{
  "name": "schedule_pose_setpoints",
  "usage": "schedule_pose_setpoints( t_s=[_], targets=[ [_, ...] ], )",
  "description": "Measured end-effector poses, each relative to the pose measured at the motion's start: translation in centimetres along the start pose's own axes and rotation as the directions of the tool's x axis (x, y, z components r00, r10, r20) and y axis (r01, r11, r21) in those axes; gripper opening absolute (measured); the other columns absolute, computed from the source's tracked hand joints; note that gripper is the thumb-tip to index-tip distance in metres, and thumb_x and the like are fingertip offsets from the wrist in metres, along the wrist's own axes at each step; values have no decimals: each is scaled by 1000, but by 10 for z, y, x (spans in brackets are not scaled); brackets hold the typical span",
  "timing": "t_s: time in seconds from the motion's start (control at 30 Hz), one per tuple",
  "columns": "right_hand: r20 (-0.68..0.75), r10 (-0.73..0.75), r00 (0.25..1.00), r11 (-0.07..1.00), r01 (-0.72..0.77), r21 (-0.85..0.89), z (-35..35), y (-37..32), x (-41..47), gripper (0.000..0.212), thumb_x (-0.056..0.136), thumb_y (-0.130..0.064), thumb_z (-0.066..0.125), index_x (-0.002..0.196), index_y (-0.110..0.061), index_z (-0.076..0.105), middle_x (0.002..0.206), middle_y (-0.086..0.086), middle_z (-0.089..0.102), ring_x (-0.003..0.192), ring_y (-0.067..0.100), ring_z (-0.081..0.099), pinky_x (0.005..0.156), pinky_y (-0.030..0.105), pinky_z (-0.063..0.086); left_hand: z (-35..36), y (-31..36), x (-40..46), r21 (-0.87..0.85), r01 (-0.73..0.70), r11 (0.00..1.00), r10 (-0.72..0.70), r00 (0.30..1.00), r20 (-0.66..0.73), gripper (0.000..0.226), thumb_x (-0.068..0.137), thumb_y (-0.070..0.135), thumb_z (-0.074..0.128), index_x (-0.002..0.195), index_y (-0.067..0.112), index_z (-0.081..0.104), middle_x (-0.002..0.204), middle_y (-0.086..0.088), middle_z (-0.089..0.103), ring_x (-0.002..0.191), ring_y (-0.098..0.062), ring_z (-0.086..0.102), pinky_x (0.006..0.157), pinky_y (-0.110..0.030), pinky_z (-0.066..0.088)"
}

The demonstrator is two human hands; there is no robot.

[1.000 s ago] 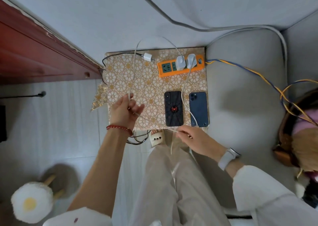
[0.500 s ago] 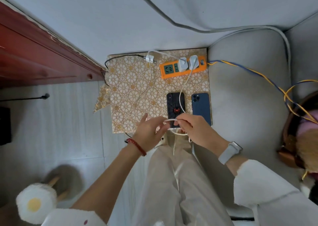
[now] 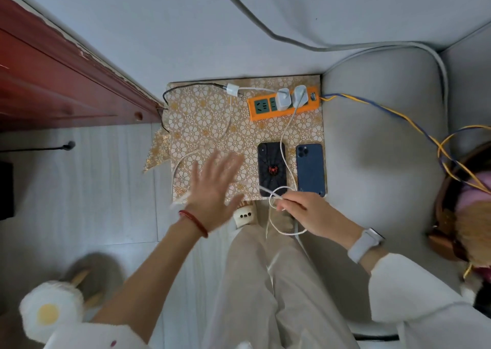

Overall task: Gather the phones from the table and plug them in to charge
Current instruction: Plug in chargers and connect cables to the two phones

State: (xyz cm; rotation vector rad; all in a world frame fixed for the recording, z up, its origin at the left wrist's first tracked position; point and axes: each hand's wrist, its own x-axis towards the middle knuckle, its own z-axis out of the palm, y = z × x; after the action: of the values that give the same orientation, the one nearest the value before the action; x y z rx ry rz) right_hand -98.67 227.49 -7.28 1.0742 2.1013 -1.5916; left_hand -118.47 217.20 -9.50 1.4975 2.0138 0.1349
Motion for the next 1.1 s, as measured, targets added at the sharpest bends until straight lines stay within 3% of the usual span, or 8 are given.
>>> schedule_pose_setpoints(
  t_s=[0.13,0.27,0.37,0.53,0.7,0.87,0.97,1.1],
  targets=[
    [-23,-28,999,996,30,85,-6,-7,1,23,93,-20,46,84,-15,67,68,-9,61,53,5,47,52,10,37,10,15,-8,-251,-94,963,115,991,70,26,93,24,42,107,16,62,84,-10,71,84,-28,65,101,-48,41],
    [-50,89,995,993,-84,80,-21,17,-12,20,93,-18,45,86,-17,63,62,-8,53,47,0,42,49,12,36,1,-17,-9,-536,305,787,-479,850,-220,25,91,9,40,95,11,65,59,5,58,55,-17,55,56,-27,44],
    [-90,185,979,981,-179,76,-26,33,-18,20,94,-13,43,90,-12,63,61,-6,51,48,7,38,49,17,31,-6,-40,-11,-567,445,693,-648,730,-219,24,92,16,41,102,12,62,80,-4,65,81,-26,61,72,-33,43],
    [-40,82,996,996,-81,26,-13,12,-11,22,94,-14,43,92,-14,65,59,-12,50,42,2,41,45,15,32,3,-23,-11,-32,116,993,-120,978,-171,71,82,51,45,142,29,15,147,-3,32,138,-30,24,110,-59,9],
    [-61,-54,997,996,58,70,-4,-12,-1,21,93,-15,47,90,-10,67,60,-19,51,56,-8,51,55,7,38,11,29,2,-114,-202,973,214,972,101,54,89,53,28,118,18,57,101,-7,70,99,-26,60,101,-49,40],
    [-53,16,998,998,-13,55,-20,9,-12,21,92,-21,48,74,-25,60,58,-10,51,48,0,45,50,11,37,16,12,-4,-317,51,947,-117,974,-192,24,90,14,40,88,6,63,57,-13,60,50,-27,54,50,-35,45],
    [-89,154,984,988,-154,6,-28,33,-21,21,94,-18,42,86,-17,62,64,-7,53,49,4,44,46,13,35,13,-17,-8,-546,375,749,-530,834,-155,24,92,11,37,100,11,60,72,-15,62,72,-36,62,64,-42,49],
    [-82,157,984,987,-158,-11,-22,35,-21,23,95,-18,41,92,-17,64,62,-16,53,40,3,37,40,12,31,16,-31,-17,-293,284,913,-330,936,-123,61,84,22,58,138,18,30,131,-14,49,118,-30,47,100,-50,39]
  ],
)
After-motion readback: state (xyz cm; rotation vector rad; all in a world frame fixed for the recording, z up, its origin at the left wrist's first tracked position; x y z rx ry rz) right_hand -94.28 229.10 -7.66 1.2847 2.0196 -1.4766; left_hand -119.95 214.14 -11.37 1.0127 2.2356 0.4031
